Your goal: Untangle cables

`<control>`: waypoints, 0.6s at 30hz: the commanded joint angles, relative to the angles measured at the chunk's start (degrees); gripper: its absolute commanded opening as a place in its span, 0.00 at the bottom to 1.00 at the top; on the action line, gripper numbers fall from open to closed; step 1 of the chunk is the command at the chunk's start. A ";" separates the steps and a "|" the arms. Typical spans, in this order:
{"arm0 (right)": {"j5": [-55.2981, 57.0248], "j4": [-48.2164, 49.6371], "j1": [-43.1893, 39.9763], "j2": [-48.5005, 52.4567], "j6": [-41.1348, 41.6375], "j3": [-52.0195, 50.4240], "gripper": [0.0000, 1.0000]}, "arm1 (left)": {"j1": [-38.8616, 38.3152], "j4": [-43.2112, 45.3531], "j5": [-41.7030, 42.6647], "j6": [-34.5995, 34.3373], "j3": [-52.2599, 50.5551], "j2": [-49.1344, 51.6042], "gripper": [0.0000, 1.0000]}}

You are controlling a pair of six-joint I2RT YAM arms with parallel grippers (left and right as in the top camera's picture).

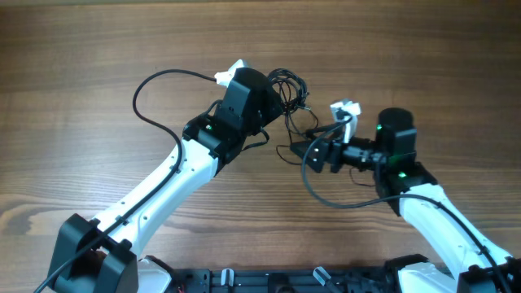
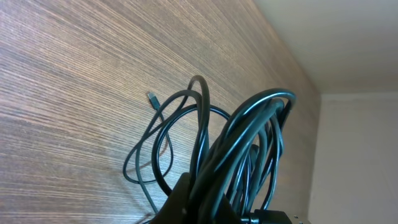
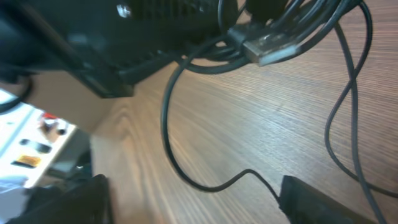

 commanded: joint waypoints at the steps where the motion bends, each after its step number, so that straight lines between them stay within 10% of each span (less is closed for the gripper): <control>1: 12.46 0.02 3.96 0.02 -3.89 0.15 0.85 | 0.11 0.39 -0.96 -4.79 0.50 -0.61 0.04; 18: 15.61 -7.45 5.55 6.58 -6.10 0.15 0.93 | 0.11 0.33 -0.98 -7.39 0.50 -0.61 0.04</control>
